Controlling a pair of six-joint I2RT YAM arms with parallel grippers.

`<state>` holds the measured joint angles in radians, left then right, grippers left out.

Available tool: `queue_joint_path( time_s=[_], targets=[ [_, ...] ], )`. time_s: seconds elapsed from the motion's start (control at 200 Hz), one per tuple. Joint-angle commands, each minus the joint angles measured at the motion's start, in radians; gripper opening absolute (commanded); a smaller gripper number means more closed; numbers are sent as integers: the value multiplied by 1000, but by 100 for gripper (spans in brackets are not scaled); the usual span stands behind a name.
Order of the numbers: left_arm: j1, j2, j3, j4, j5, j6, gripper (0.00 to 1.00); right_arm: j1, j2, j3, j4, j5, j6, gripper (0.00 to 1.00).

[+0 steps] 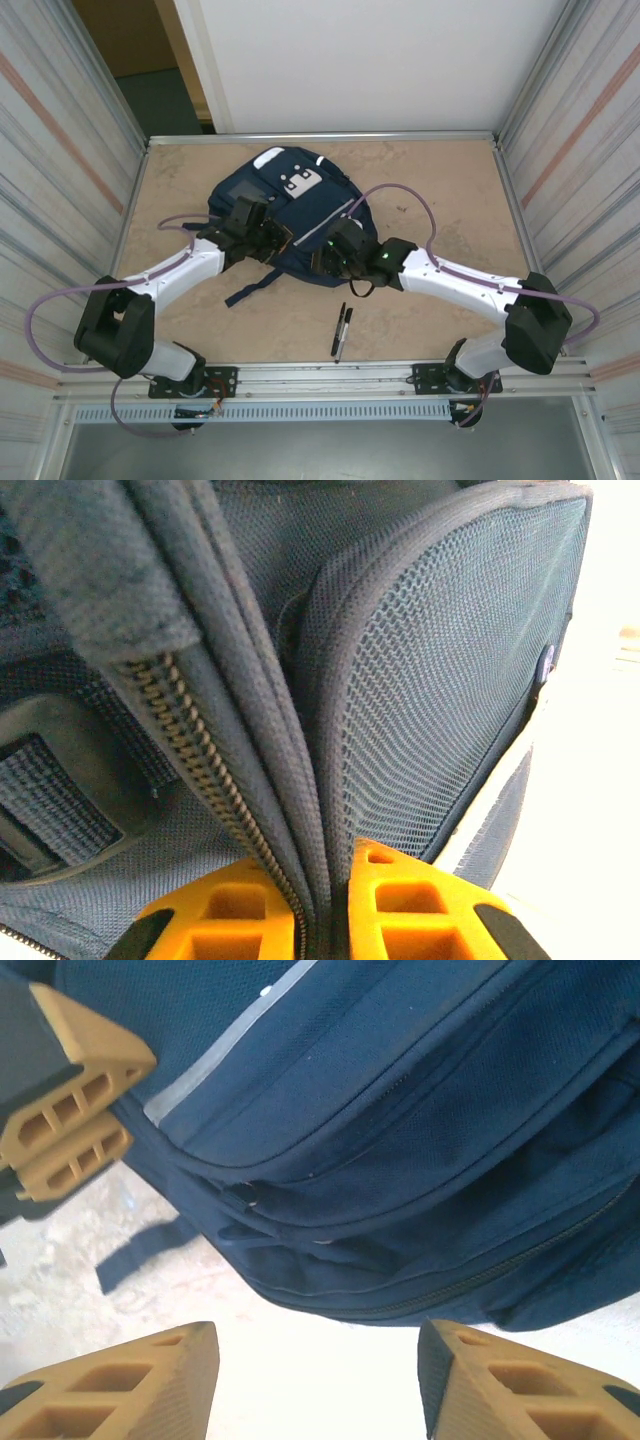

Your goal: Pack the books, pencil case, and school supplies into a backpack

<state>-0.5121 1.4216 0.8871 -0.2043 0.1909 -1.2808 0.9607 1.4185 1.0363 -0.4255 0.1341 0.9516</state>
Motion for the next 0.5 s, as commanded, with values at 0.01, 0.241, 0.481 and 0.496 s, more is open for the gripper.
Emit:
queue_joint_path(
  time_s=[0.01,0.241,0.481,0.496],
  targets=[
    [-7,-52,50,58,83,-15,0,61,8,5,95,15,-76,51],
    [-8,-84,29,62,119,-37,0,49,74,92,-124,78,79,57],
    [-16,-108,7,87,132,-73,0,137,123,149,-211,243,498,56],
    [-18,-109,6,86,132,-77,0,138,129,151,-207,249,508,56]
  ],
)
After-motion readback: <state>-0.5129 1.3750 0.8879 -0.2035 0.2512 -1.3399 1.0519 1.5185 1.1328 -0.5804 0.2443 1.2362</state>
